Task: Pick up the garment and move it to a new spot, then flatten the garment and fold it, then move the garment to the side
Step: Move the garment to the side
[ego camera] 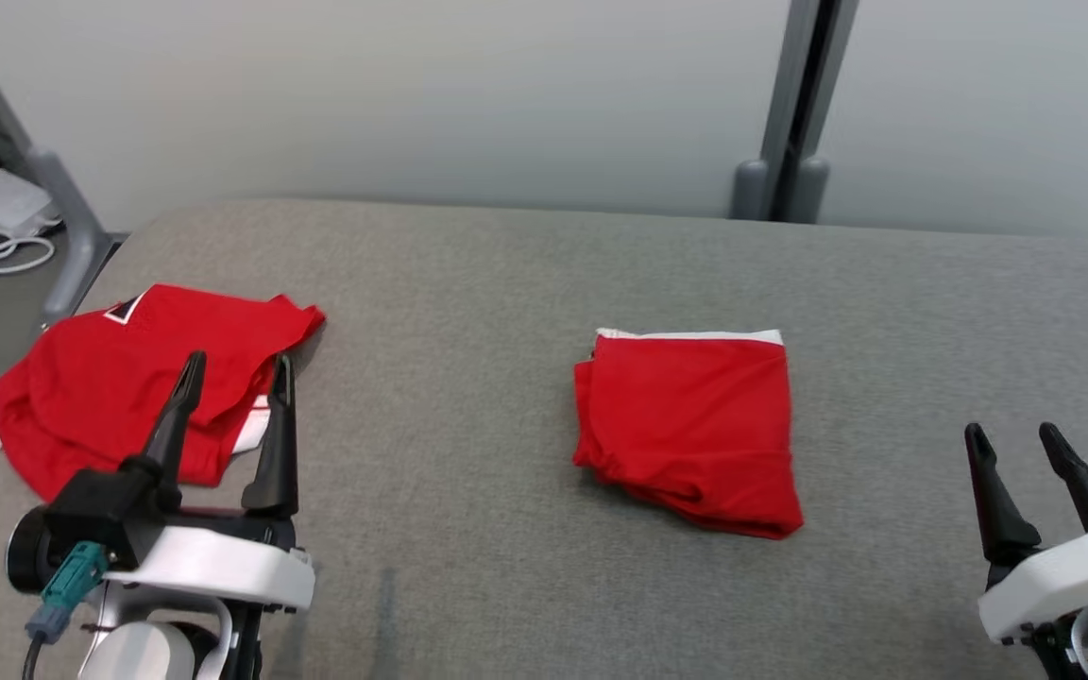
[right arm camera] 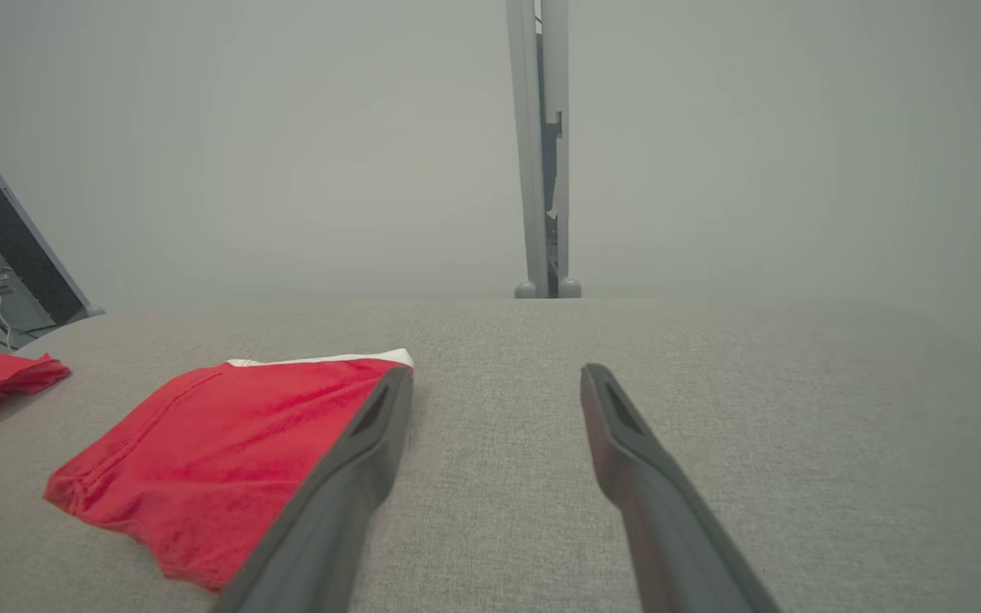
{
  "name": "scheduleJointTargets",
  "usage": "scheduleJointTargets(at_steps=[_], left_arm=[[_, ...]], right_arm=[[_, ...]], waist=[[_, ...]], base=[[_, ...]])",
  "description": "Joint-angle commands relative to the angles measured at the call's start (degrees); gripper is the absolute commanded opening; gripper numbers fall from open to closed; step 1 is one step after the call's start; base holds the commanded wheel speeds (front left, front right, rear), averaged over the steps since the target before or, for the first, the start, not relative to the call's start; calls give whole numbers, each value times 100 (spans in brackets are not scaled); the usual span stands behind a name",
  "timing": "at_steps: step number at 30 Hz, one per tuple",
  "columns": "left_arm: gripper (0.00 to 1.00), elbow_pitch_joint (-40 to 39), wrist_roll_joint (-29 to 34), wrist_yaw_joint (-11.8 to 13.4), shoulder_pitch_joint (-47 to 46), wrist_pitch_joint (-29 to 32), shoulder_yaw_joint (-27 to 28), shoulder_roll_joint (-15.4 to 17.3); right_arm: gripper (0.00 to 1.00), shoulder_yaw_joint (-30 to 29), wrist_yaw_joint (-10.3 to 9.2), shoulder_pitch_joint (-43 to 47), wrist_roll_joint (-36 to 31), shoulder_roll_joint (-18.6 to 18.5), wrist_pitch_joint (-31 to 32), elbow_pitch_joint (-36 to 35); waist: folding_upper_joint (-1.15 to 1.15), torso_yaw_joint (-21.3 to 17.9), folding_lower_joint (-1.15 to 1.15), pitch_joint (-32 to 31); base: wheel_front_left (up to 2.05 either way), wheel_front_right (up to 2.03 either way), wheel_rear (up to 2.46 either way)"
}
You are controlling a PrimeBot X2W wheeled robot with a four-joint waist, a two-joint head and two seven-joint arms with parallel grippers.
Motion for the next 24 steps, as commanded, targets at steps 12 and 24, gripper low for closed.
scheduleJointTargets(at_steps=[12,24], left_arm=[[100,552,-148,-331,-857,-542,-92,-360],[100,881,-114,-439,-1066,-679,-19,-451]], right_arm=[[100,538,0,-1165,124,-363,14,1383],[0,1282,0,-1614,574,-435,152,2359]], waist=[[0,1119,0,1155],[0,1036,0,1278]], base=[[0,0,0],[0,0,0]])
